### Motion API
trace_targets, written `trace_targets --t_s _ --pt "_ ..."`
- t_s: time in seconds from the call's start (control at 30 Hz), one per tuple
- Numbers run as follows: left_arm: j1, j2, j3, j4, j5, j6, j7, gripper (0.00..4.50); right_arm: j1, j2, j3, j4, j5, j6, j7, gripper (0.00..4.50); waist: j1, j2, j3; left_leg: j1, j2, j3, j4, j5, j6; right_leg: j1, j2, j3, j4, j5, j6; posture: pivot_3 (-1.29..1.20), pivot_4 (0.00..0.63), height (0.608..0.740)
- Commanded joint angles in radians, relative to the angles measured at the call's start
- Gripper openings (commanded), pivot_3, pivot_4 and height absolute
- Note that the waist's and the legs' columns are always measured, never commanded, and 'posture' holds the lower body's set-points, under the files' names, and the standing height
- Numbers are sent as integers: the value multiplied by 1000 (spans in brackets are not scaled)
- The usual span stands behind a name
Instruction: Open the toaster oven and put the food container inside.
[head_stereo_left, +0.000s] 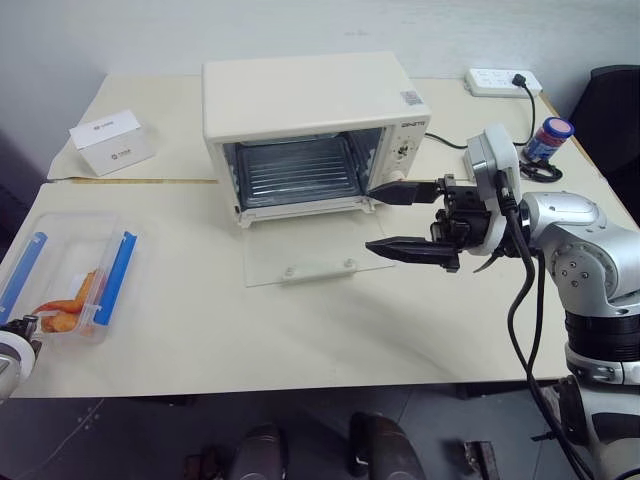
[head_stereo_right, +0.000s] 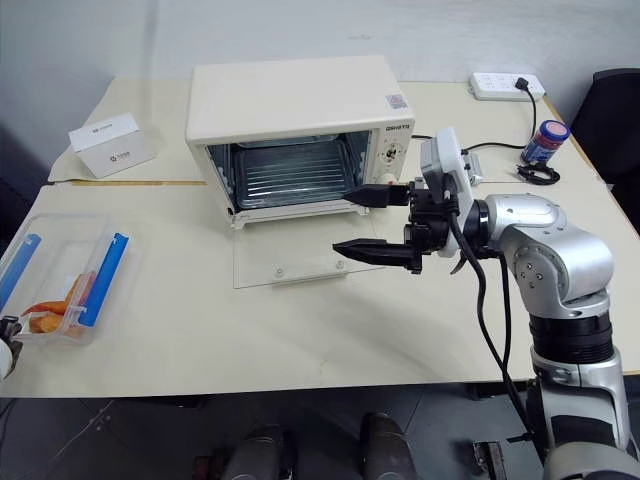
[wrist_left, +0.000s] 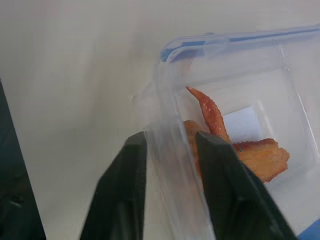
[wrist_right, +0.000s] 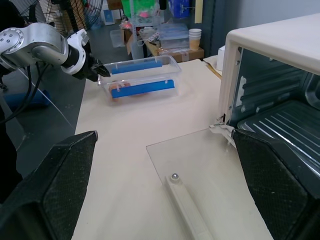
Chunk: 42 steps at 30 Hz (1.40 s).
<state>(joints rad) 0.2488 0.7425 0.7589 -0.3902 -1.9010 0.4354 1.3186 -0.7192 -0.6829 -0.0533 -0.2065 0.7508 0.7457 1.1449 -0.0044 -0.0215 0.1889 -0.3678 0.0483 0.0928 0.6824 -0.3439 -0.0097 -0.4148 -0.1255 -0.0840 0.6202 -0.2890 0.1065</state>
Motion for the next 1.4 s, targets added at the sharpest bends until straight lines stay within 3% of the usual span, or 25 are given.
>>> trace_targets --t_s 0.03,0.13,0.27,0.43,0.5,0.67,0.73,0.87,1.0,1.23,1.4 --pt "23 35 15 20 -38 43 -4 739 0 -36 -52 -51 59 32 1 4500 0 0 0 0 0 0 0 0 0 0 0 0 0 0 0 0 150 740" --pt "37 89 27 44 -62 110 -58 739 7 -64 -64 -62 98 78 3 4500 0 0 0 0 0 0 0 0 0 0 0 0 0 0 0 0 150 740" --pt "52 270 71 38 -71 356 -371 739 46 -106 -103 -107 136 114 -9 4500 4 0 0 -1 -1 -1 0 0 0 -1 -1 -1 0 0 -1 0 150 740" --pt "14 424 98 19 -71 560 -737 739 94 -113 -139 -135 169 134 -59 4500 3 -1 1 -3 -2 1 -1 0 0 -2 -2 -3 -1 -1 -1 0 150 740" --pt "-29 501 68 17 -71 611 -855 739 125 -110 -143 -155 170 129 -78 4500 3 0 1 -3 -1 1 -1 -1 0 -3 0 -3 -1 0 -1 0 150 740" --pt "-136 605 -57 58 -69 622 -975 739 164 -103 -156 -186 178 122 -132 4500 -1 2 2 -3 0 5 -5 -1 -2 -7 3 1 1 0 -1 0 150 740" --pt "-270 621 -232 78 -60 576 -975 739 183 -105 -174 -199 191 123 -155 4500 2 2 2 -5 2 8 -5 0 -3 -11 6 6 2 0 0 0 150 740" --pt "-680 499 -596 147 33 601 -924 739 218 -105 -202 -225 209 120 -198 4500 15 2 3 -7 3 15 -4 1 -5 -12 9 7 2 0 0 0 150 740" --pt "-967 338 -782 286 146 691 -864 739 251 -105 -222 -253 226 116 -236 4500 31 1 3 -7 2 15 0 2 -5 -11 10 8 5 2 3 0 150 740" --pt "-1149 184 -836 455 290 813 -792 739 315 -117 -269 -280 233 101 -289 4500 22 0 3 -7 2 16 -1 2 -4 -13 10 9 5 2 4 0 150 740" --pt "-1169 116 -781 470 340 835 -779 1851 357 -132 -293 -260 204 77 -294 4500 28 -1 3 -7 2 17 1 3 -4 -13 10 10 6 2 4 0 150 740"
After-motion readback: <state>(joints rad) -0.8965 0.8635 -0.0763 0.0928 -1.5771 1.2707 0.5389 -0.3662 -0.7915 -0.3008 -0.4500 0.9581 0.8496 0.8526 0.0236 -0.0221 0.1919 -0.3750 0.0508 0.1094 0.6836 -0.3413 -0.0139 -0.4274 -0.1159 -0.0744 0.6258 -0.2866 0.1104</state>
